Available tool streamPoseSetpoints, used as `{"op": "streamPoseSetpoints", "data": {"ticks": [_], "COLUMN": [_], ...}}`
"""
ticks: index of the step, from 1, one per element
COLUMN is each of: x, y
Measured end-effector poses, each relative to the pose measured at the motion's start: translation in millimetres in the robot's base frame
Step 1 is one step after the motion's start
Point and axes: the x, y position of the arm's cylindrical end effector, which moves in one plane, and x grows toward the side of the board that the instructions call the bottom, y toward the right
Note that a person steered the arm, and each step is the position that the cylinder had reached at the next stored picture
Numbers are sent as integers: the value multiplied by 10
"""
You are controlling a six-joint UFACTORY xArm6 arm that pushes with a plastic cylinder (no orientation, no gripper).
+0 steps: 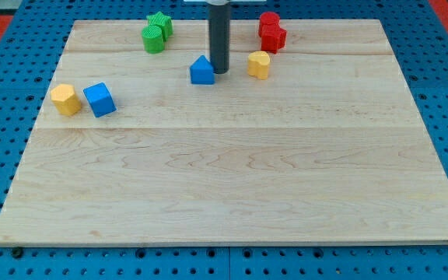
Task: Put the blue cube parallel left to the green circle
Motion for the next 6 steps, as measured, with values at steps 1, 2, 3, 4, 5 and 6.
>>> {"op": "streamPoseSetpoints", "data": {"ticks": [1, 2, 3, 4, 5, 6], "x": [-42, -270, -285, -282, -177, 24], "y": [-108, 31, -260, -705, -614, -501]}}
